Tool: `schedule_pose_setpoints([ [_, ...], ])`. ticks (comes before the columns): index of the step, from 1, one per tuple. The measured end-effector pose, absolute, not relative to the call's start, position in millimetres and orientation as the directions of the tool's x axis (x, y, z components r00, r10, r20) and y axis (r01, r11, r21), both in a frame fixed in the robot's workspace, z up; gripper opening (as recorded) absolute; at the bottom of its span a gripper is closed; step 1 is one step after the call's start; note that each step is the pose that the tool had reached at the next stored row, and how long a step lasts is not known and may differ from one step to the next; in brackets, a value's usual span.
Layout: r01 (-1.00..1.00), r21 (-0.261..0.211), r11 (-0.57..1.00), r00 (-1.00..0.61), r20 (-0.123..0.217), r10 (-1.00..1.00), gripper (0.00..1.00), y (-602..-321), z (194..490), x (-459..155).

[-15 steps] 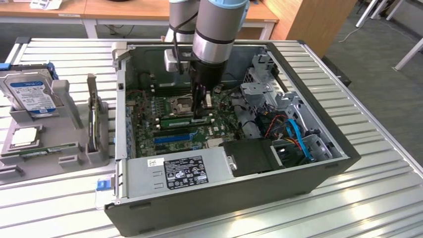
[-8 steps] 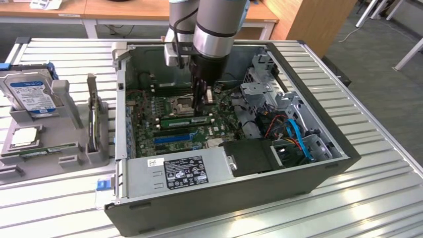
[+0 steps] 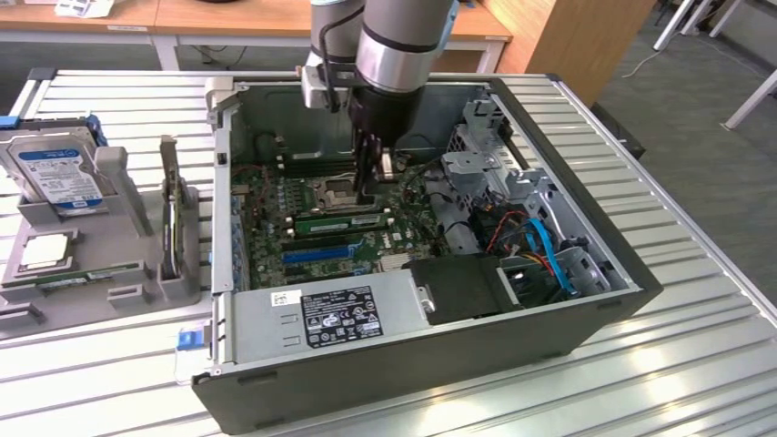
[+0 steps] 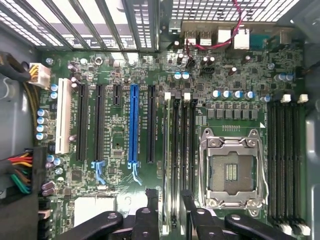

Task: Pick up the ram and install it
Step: 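Insert the ram into the slot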

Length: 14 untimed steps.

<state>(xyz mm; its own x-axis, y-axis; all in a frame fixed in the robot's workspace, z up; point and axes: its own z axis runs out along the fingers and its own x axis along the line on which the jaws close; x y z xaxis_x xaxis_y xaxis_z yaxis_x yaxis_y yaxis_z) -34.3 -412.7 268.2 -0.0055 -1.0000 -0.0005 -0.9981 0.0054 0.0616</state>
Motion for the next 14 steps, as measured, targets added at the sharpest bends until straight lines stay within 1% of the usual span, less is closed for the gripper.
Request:
schedule_pose_setpoints([
  [14, -0.998, 0.062, 0.005, -0.005, 0.0, -1.0, 0.31, -412.8, 295.5, -34.3],
])
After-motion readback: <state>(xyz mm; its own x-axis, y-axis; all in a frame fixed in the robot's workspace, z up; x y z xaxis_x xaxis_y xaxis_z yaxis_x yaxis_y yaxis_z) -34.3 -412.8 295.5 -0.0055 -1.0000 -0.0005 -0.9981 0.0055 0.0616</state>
